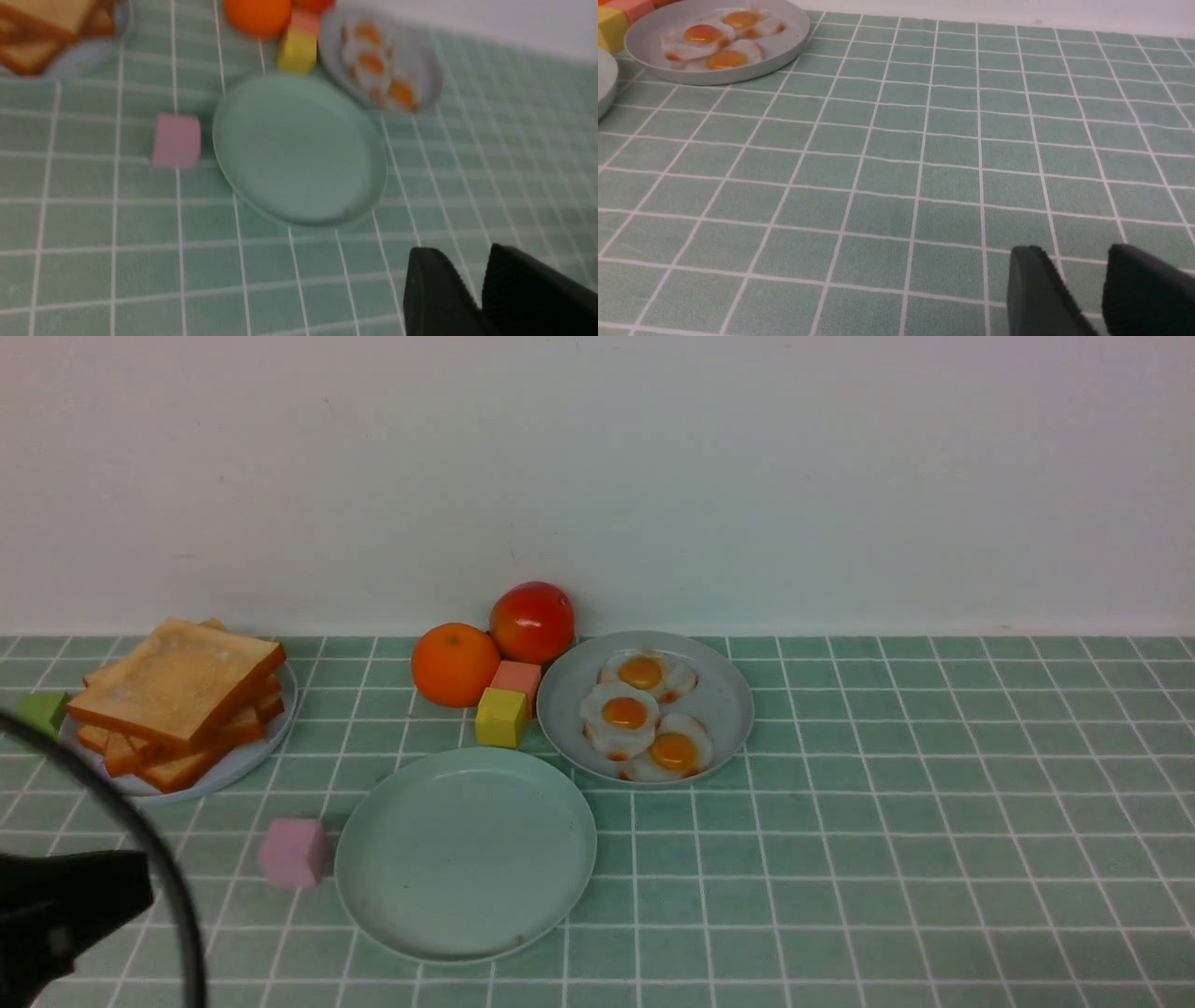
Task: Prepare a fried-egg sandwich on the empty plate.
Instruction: Use the left arm to grab a slice of bread
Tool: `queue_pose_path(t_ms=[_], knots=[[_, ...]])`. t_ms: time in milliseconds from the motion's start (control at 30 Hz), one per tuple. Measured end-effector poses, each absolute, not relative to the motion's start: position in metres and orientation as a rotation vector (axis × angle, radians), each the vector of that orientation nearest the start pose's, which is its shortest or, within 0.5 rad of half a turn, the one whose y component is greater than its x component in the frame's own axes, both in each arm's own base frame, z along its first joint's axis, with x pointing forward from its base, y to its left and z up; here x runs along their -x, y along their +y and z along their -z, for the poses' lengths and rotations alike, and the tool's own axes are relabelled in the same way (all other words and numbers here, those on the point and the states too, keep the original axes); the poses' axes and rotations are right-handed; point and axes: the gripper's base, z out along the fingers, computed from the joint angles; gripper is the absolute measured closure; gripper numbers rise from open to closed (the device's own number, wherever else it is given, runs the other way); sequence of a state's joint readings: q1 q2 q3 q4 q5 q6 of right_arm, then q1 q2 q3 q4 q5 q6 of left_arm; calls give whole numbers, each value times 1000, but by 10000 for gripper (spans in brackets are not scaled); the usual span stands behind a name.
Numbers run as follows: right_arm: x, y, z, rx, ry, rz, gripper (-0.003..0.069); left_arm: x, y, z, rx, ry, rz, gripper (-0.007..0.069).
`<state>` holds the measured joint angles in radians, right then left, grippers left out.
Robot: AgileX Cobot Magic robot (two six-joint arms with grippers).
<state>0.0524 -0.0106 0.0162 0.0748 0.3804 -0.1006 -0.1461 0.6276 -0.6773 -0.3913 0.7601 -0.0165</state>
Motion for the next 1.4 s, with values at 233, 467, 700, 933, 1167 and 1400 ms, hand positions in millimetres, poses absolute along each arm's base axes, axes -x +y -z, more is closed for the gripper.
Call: queue_pose_path(t_ms=[233,467,700,933,1167,1400], knots=[[-55,11,-183,-222,1741,-393,417,-147,-53,-317,-46,2364,573,443],[-56,9,-197,-482,1559,-657,419,-143,-69,-308,-302,2437,543,484],[-44,33,-263,-124,1849,-719,592,-170,-73,-310,-326,2476,427,638],[-72,37,-331,220,2286,-453,666,-258,-69,-305,-315,2559,166,638],[-90,39,-365,335,2353,-391,658,-352,-35,-285,-156,2604,21,638],[-88,41,-369,431,2314,-388,655,-411,-21,-258,-323,2579,-222,578]])
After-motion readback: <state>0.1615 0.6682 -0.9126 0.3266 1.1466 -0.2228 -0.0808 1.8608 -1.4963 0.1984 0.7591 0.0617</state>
